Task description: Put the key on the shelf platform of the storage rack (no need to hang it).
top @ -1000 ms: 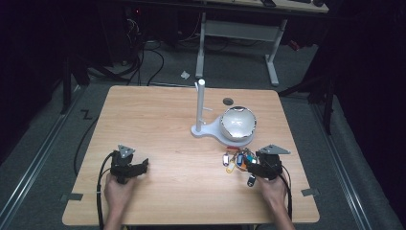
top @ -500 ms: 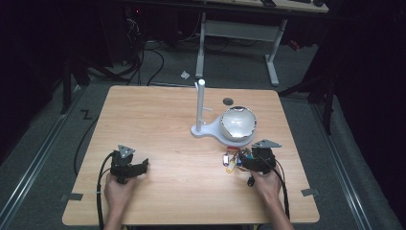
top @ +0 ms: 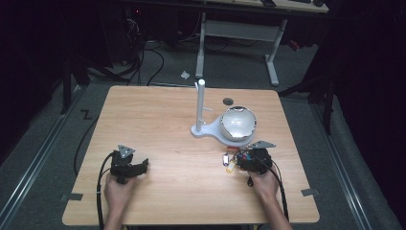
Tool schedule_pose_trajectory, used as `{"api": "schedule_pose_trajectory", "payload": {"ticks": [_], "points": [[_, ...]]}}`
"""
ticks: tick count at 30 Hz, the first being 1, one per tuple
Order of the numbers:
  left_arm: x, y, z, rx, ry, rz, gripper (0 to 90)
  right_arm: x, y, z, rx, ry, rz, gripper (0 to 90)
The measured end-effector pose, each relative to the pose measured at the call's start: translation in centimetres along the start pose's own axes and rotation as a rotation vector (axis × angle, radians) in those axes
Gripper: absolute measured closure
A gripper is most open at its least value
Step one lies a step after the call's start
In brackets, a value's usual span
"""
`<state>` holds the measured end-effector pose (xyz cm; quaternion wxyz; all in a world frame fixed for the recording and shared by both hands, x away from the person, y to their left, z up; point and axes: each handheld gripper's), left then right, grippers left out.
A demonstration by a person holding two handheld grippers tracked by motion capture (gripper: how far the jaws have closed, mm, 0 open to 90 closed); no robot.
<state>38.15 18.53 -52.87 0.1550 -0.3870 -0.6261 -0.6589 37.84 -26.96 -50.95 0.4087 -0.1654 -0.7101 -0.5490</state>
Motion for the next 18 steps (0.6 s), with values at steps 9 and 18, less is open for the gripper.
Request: {"api": "schedule_pose_trajectory", "payload": {"ticks": [9,18], "points": [[-0.01,-0.01,-0.01,0.0,0.001,-0.001,22.7,0.01,-0.13,-0.32,-0.011,0.067,-0.018,67.6],[0.0,0.0,0.0,0.0,0.0,0.0,22.7,0.52,-0.06,-0.62,-0.012,0.081,-0.038,75.8]]}}
Point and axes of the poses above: each handheld gripper's, and its own axes: x roughly backward along the jaws, y roughly out of its top, z roughly to its left, and after that the axes turned 4 degrees about x, right-handed
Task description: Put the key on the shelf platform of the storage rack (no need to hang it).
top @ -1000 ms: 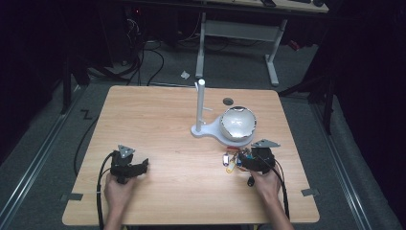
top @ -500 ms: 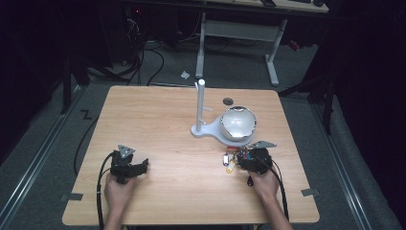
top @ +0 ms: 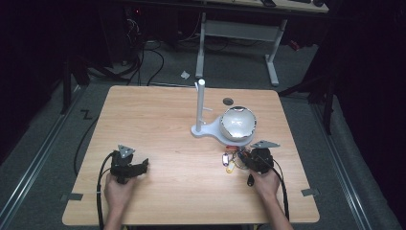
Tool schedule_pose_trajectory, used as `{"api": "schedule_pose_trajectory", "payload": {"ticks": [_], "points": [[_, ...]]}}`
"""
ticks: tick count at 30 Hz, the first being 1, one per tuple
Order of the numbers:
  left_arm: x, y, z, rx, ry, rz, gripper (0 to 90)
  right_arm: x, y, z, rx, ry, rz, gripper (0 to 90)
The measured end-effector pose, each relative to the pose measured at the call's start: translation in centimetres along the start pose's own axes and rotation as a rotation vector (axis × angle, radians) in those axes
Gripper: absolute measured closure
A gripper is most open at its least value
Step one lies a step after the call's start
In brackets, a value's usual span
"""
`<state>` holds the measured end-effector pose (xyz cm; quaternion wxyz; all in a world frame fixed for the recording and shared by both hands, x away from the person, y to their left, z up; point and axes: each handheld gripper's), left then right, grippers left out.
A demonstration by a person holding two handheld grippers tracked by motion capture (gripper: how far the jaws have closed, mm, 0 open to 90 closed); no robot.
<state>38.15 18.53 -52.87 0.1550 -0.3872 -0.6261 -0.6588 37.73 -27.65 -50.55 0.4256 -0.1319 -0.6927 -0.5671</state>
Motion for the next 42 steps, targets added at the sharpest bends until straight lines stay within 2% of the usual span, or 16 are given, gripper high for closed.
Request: {"api": "schedule_pose_trajectory", "payload": {"ticks": [10,18,19,21,23,31,36,42], "points": [[0.0,0.0,0.0,0.0,0.0,0.0,22.7,0.8,0.0,0.1,0.037,-0.009,-0.023,78.8],[0.0,0.0,0.0,0.0,0.0,0.0,22.7,3.1,-0.1,-0.9,0.003,0.014,-0.091,78.8],[0.0,0.0,0.0,0.0,0.0,0.0,22.7,3.7,-0.1,-1.0,-0.016,0.028,-0.102,78.8],[0.0,0.0,0.0,0.0,0.0,0.0,22.7,4.0,-0.1,-1.0,-0.014,0.028,-0.107,78.8],[0.0,0.0,0.0,0.0,0.0,0.0,22.7,4.6,-0.1,-1.0,-0.001,0.024,-0.119,78.8],[0.0,0.0,0.0,0.0,0.0,0.0,22.8,6.7,-0.3,-1.5,0.0,0.009,-0.155,78.9],[0.0,0.0,0.0,0.0,0.001,-0.002,22.7,7.4,-0.2,-1.5,0.007,0.001,-0.157,78.9],[0.0,0.0,0.0,-0.001,0.001,-0.001,22.8,8.6,-0.1,-1.7,0.017,-0.012,-0.193,78.9]]}}
Point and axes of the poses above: each handheld gripper's, and its own axes: x roughly backward along the jaws, y roughly out of its top, z roughly to its left, and after that the axes turned 4 degrees about x, right-handed
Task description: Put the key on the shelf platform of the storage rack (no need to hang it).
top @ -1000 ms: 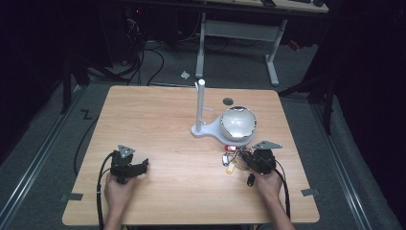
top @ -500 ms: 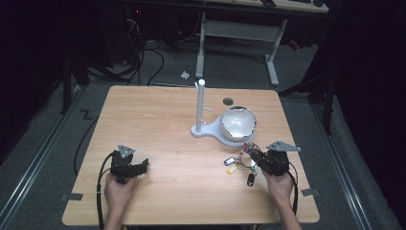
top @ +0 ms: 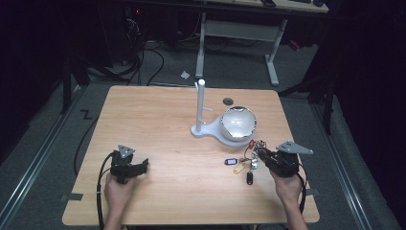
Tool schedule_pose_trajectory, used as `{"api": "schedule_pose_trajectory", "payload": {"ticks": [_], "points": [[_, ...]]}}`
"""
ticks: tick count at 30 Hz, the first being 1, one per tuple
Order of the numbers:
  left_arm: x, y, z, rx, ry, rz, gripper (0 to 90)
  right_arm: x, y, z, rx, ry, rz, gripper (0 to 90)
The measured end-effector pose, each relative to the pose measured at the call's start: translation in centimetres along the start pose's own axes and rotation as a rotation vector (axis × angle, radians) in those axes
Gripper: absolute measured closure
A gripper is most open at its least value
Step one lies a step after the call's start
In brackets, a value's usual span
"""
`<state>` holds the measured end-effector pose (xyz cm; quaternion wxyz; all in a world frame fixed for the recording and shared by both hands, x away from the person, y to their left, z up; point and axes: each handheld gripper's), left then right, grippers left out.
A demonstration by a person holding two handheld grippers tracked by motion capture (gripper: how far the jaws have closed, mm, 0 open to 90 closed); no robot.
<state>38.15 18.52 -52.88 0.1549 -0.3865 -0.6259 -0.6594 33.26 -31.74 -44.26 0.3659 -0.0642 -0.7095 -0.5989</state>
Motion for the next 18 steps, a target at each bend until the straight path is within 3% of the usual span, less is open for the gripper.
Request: {"api": "schedule_pose_trajectory", "payload": {"ticks": [9,18], "points": [[0.0,0.0,0.0,0.001,-0.001,0.001,22.8,1.9,1.5,0.0,0.047,-0.017,-0.022,78.9],[0.0,0.0,0.0,0.001,-0.001,0.001,22.7,3.4,3.0,-0.2,0.057,-0.013,-0.056,78.9]]}}
Point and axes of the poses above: each handheld gripper's, and its own axes: x roughly backward along the jaws, y roughly out of its top, z roughly to its left, and after that the axes turned 4 degrees about x, right-handed
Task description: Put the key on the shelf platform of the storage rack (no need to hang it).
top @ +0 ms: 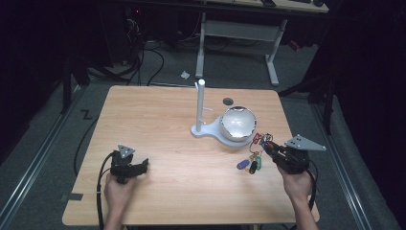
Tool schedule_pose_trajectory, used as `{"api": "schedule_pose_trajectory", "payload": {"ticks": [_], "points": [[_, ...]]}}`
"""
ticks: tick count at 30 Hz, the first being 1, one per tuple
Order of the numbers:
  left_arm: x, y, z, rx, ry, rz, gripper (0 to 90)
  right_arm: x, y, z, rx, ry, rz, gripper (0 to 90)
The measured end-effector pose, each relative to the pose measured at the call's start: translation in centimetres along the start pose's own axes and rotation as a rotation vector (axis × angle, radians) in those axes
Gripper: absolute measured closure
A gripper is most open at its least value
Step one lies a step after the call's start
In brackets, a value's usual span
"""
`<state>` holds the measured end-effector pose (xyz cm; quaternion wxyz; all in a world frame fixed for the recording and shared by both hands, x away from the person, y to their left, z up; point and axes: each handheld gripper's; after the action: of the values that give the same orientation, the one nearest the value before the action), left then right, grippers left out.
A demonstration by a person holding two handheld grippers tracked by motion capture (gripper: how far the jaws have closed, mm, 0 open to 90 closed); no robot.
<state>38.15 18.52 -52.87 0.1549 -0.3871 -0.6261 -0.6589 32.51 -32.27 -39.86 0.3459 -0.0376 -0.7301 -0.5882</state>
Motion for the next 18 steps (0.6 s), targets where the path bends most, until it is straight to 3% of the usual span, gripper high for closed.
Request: {"api": "schedule_pose_trajectory", "payload": {"ticks": [18], "points": [[0.0,0.0,0.0,-0.001,0.001,-0.001,22.7,1.9,3.9,-0.8,0.037,0.044,-0.06,78.8]]}}
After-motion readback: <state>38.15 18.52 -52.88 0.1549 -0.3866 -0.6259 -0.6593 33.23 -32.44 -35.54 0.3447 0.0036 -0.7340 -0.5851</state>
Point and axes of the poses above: each handheld gripper's, and its own axes: x roughly backward along the jaws, y roughly out of its top, z roughly to its left, and after that the axes turned 4 degrees about x, right-handed
